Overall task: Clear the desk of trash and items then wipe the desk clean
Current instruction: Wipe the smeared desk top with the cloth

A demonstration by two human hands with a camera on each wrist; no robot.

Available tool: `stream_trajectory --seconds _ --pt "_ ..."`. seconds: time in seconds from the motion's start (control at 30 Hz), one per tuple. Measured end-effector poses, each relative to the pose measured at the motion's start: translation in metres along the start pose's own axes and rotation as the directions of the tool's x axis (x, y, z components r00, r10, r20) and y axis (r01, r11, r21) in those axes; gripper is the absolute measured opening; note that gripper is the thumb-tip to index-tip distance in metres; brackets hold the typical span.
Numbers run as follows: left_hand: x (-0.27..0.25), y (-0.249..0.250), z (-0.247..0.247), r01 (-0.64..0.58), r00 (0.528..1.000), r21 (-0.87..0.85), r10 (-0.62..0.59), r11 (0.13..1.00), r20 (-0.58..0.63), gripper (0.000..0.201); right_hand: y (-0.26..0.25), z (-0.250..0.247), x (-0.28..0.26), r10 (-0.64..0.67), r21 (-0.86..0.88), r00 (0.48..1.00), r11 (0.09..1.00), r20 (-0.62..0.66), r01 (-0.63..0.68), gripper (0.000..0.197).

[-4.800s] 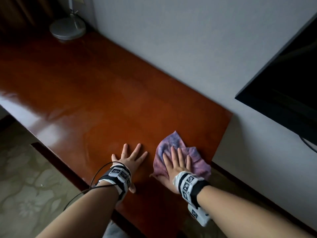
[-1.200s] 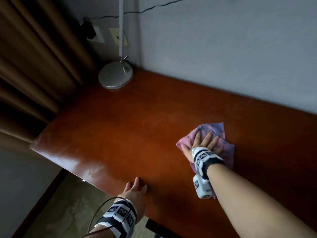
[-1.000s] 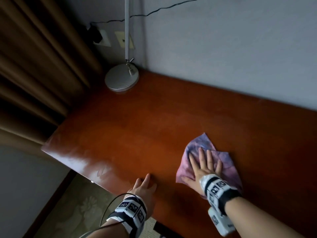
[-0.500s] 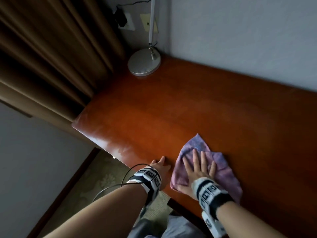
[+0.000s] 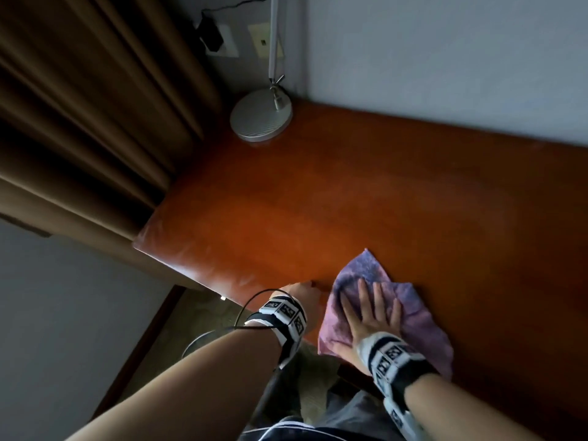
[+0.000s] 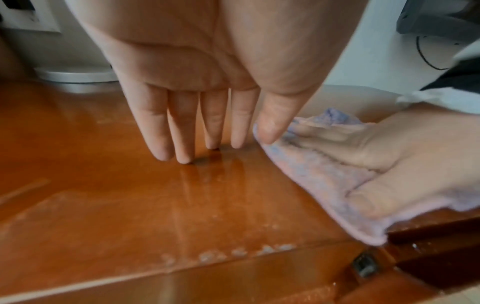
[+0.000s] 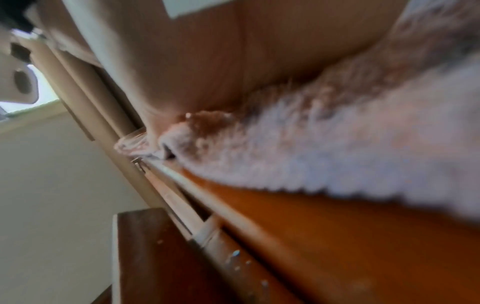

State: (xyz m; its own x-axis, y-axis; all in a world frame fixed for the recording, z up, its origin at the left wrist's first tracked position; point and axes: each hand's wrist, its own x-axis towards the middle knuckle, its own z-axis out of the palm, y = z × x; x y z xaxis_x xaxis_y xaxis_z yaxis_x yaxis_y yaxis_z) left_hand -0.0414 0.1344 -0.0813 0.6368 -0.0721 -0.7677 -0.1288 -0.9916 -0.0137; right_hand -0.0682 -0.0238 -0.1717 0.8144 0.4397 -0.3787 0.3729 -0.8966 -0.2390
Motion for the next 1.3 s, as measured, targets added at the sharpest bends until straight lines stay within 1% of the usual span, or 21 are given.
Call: stream_trajectory --seconds 0.07,0.1,0.13,0.2,0.27,0.33,0.37,0.4,0.43,0.47,0.53,0.6,0.67,0.77,0.87,0.93,1.07,1.13,1.2,1.27,1.3 --pt "0.001 -0.019 0.003 -0.017 1.000 -0.050 0.016 0.999 -0.022 0.044 0.010 0.006 -0.006 -0.005 -0.017 1.000 1.000 0.014 0.005 0.114" --pt "-0.001 -0.028 0.001 -0.029 0.999 -0.046 0.028 0.999 -0.029 0.045 0.009 0.002 -0.003 0.015 -0.021 1.000 1.000 -0.022 -0.016 0.111" --pt "-0.001 -0.039 0.000 -0.048 0.997 -0.080 0.044 0.996 -0.057 0.047 0.003 -0.001 0.004 0.066 -0.025 0.996 0.997 -0.055 -0.067 0.112" --pt "0.000 -0.053 0.005 -0.080 0.992 -0.113 0.067 0.990 -0.111 0.052 -0.021 -0.015 0.019 0.222 -0.063 0.975 0.973 0.021 -0.221 0.120" --pt "-0.003 -0.068 0.008 -0.119 0.984 -0.130 0.099 0.984 -0.149 0.057 -0.057 -0.014 0.040 0.406 -0.033 0.911 0.914 0.071 -0.405 0.125" --pt "-0.003 -0.086 0.014 -0.157 0.976 -0.133 0.133 0.979 -0.171 0.056 -0.098 -0.008 0.058 0.391 -0.026 0.920 0.920 -0.017 -0.391 0.111" --pt "-0.002 -0.097 0.018 -0.163 0.976 -0.108 0.143 0.981 -0.167 0.056 -0.114 -0.006 0.061 0.389 0.001 0.921 0.921 0.023 -0.389 0.103" --pt "-0.001 -0.112 0.024 -0.175 0.973 -0.086 0.159 0.981 -0.165 0.057 -0.127 0.000 0.063 0.364 0.015 0.930 0.931 0.038 -0.365 0.104" --pt "-0.001 -0.125 0.028 -0.185 0.973 -0.053 0.175 0.981 -0.153 0.059 -0.134 0.007 0.061 0.357 -0.006 0.932 0.934 0.064 -0.357 0.110" --pt "0.000 -0.141 0.032 -0.206 0.966 -0.035 0.198 0.978 -0.168 0.060 -0.136 0.014 0.059 0.343 -0.057 0.939 0.938 0.032 -0.341 0.111" --pt "-0.001 -0.169 0.036 -0.188 0.968 -0.034 0.179 0.982 -0.177 0.054 -0.130 0.012 0.049 0.275 -0.088 0.961 0.957 -0.026 -0.276 0.101" --pt "-0.002 -0.202 0.038 -0.143 0.976 -0.044 0.134 0.989 -0.171 0.051 -0.124 0.016 0.048 0.265 -0.072 0.963 0.961 -0.050 -0.268 0.087" --pt "-0.006 -0.231 0.041 -0.115 0.976 -0.062 0.101 0.991 -0.191 0.053 -0.137 0.014 0.059 0.343 -0.023 0.936 0.938 -0.083 -0.346 0.084" --pt "-0.009 -0.260 0.053 -0.136 0.970 -0.111 0.110 0.984 -0.218 0.056 -0.191 0.008 0.095 0.526 0.099 0.848 0.849 -0.069 -0.518 0.095" --pt "-0.010 -0.264 0.056 -0.169 0.961 -0.121 0.136 0.978 -0.241 0.055 -0.242 0.013 0.128 0.476 0.114 0.877 0.877 -0.069 -0.467 0.092" --pt "-0.011 -0.264 0.052 -0.181 0.961 -0.115 0.151 0.977 -0.231 0.055 -0.257 0.015 0.129 0.414 0.073 0.907 0.909 -0.074 -0.410 0.089" --pt "-0.018 -0.277 0.046 -0.208 0.967 -0.159 0.178 0.965 -0.183 0.056 -0.228 0.025 0.106 0.181 -0.109 0.979 0.976 -0.094 -0.191 0.096" --pt "-0.020 -0.294 0.051 -0.155 0.972 -0.229 0.107 0.961 -0.207 0.056 -0.221 0.023 0.112 0.168 -0.107 0.983 0.979 -0.072 -0.175 0.106" --pt "-0.021 -0.312 0.061 -0.070 0.972 -0.268 0.005 0.961 -0.236 0.058 -0.232 0.017 0.135 0.277 -0.004 0.960 0.961 -0.027 -0.277 0.112" --pt "-0.022 -0.332 0.069 -0.007 0.972 -0.310 -0.066 0.951 -0.225 0.061 -0.263 0.000 0.164 0.295 -0.017 0.954 0.955 -0.060 -0.296 0.104" --pt "-0.024 -0.342 0.072 0.012 0.972 -0.332 -0.089 0.943 -0.217 0.061 -0.281 -0.008 0.180 0.239 -0.072 0.967 0.967 -0.089 -0.245 0.100"
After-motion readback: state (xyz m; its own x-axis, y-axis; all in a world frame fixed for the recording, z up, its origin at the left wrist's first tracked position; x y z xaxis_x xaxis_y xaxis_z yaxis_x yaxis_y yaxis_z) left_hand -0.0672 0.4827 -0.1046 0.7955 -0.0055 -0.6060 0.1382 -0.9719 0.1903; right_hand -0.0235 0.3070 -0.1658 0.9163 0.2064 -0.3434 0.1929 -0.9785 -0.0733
